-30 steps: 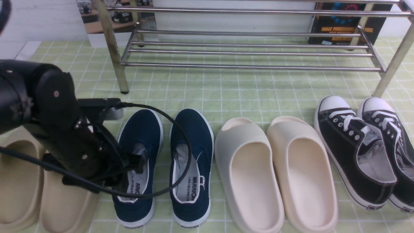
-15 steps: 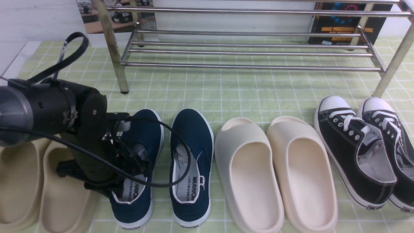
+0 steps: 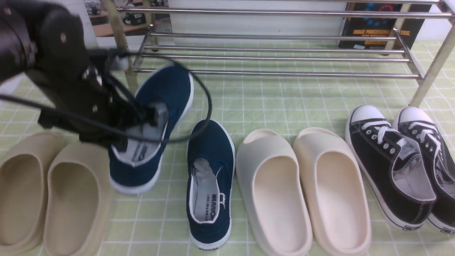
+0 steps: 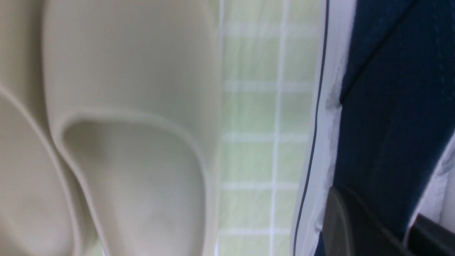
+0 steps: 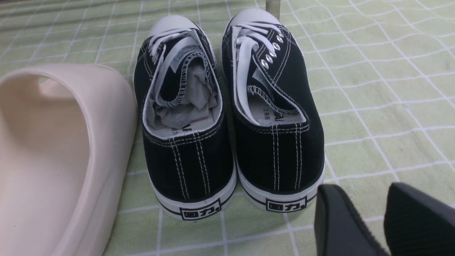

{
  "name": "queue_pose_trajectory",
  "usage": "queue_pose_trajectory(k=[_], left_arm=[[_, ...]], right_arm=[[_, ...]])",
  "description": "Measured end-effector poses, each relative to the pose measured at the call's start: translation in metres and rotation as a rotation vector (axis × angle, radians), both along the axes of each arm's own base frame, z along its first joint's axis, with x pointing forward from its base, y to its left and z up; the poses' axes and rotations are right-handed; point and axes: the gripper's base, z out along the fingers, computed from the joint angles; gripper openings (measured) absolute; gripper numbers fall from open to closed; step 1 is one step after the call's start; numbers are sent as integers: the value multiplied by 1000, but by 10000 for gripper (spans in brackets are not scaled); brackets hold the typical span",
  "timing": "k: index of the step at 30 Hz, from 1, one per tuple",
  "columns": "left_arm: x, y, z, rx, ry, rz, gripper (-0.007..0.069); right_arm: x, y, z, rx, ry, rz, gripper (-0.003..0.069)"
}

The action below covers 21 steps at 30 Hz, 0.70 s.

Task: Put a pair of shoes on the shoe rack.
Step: Use the left arm to put a shoe into the shoe rack

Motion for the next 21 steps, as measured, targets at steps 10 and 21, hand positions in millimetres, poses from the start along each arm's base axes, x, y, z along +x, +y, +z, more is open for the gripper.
queue_pose_trajectory(k=[10, 21], left_arm=[[76, -24, 0, -9, -10, -6, 9], [164, -48, -25, -45, -55, 16, 9]], right_arm=[[0, 0, 0, 0, 0, 0, 239], [0, 0, 0, 0, 0, 0, 239]])
